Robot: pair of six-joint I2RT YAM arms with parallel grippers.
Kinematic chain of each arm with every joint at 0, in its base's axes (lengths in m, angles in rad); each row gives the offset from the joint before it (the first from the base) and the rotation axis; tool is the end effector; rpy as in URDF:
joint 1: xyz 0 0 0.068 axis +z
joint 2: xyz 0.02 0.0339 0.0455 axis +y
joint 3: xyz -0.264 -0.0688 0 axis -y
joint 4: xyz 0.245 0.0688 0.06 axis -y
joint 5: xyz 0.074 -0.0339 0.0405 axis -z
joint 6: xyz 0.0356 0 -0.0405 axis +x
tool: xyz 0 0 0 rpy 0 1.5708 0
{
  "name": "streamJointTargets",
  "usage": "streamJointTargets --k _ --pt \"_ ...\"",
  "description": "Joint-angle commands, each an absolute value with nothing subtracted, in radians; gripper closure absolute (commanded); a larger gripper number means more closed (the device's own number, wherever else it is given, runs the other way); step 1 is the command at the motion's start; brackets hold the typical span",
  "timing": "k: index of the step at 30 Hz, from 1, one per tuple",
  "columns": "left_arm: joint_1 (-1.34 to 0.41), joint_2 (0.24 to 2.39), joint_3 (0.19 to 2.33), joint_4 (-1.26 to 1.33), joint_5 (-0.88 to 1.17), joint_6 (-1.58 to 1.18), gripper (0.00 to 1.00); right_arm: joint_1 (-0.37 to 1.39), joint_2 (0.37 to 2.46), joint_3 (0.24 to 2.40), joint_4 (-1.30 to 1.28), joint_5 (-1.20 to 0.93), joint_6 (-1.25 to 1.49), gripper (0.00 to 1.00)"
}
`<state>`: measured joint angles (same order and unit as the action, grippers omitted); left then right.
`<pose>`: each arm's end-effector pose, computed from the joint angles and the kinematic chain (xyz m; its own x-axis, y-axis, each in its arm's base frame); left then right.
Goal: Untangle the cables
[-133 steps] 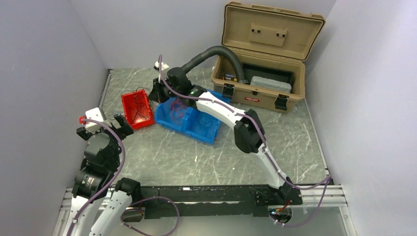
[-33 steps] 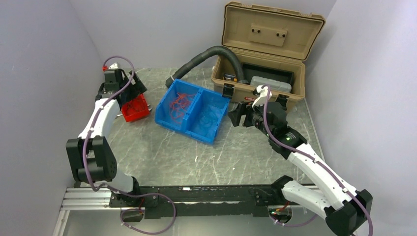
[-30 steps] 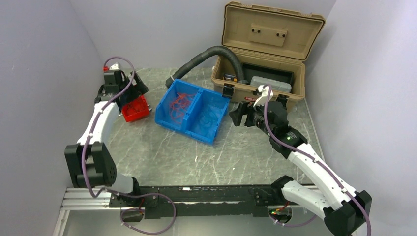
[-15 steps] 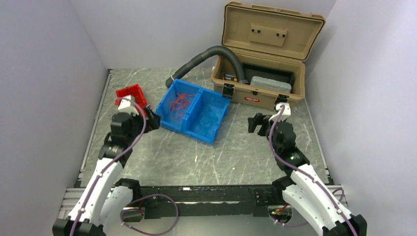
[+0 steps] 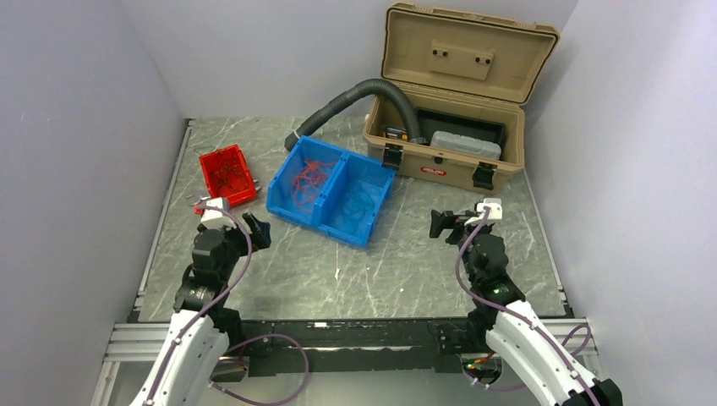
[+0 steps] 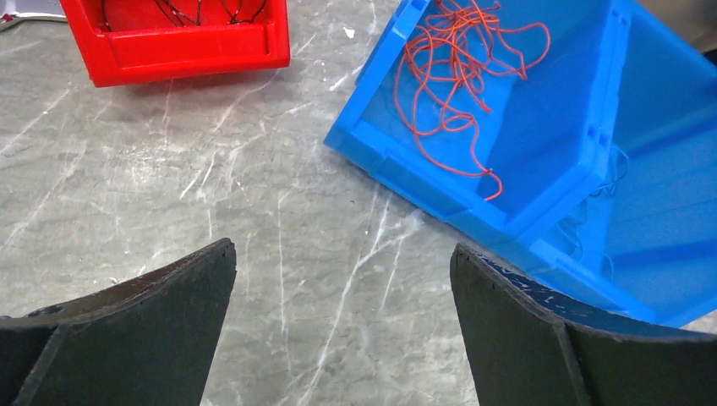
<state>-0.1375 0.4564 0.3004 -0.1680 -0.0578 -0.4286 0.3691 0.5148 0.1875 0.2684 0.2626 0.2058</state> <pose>0.1372 -0.0169 0.2162 -0.3212 -0.3744 -0.8699 -0.0559 0.9244 -0.3772 0.1429 0.0454 0.2152 -0.0756 0.1824 -0.9803 -0.0932 0.9775 0.1890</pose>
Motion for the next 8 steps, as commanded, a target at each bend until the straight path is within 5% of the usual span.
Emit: streamJointTargets --k 1,8 --pt "-0.140 0.414 0.287 -0.097 -0.065 -0.392 0.01 0.370 0.516 0.193 0.344 0.296 0.188 0.00" --pt "-0.141 0.428 0.286 -0.090 -0.071 -0.376 0.01 0.369 0.529 0.196 0.353 0.320 0.199 0.00"
